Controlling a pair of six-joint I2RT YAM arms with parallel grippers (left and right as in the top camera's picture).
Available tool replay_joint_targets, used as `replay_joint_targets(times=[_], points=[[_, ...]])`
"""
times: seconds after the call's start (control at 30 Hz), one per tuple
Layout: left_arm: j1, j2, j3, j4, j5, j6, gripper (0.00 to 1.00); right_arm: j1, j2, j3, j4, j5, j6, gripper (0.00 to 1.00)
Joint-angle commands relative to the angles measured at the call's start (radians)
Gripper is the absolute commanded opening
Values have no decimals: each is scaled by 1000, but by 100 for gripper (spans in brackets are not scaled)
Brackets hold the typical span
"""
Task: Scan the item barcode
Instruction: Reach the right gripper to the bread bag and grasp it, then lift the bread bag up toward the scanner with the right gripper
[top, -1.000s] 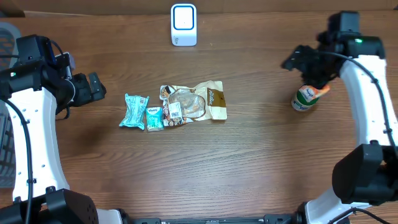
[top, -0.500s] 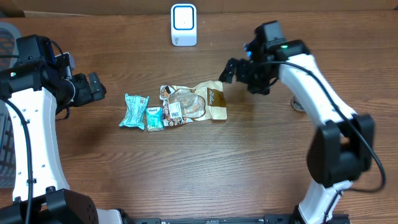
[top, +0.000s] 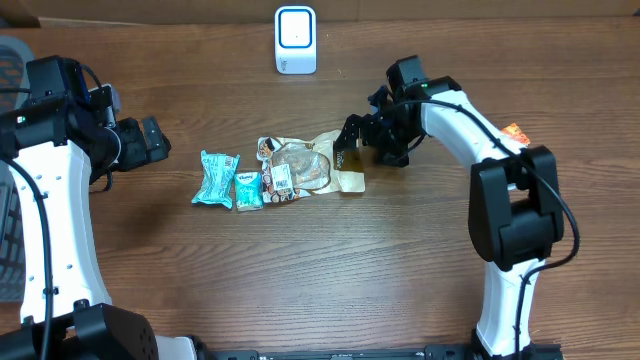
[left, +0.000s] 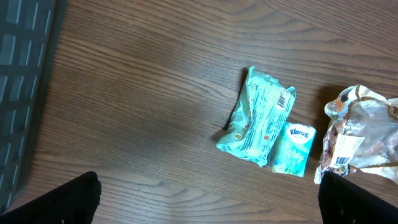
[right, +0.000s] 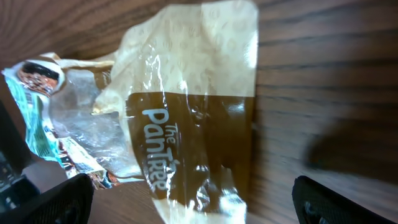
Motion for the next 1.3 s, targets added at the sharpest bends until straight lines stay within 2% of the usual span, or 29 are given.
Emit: replay_joint_targets(times=[0.0,0.27,0.5,0.57,0.63,0.8,0.83,1.03,1.27], points=[[-6,-8,4,1,3,3,100,27,51,-3,10,-66,-11,100],[-6,-8,4,1,3,3,100,53,132,-3,74,-193,0,100],[-6,-8,4,1,3,3,100,89,165,-3,130,-197,49,98],[-6,-8,4,1,3,3,100,97,171,-3,138,-189,67,87],[-6,-8,4,1,3,3,99,104,175,-3,148,-185,72,69],[-6,-8,4,1,3,3,100,112,175,-3,167,-175,72,6],[-6,-8,4,1,3,3,100,112,175,-3,167,-175,72,4],[-6,-8,4,1,3,3,100,100,155,17,138,-176,70,4],[-6,-8,4,1,3,3,100,72,17,33,111,-277,-13,4]])
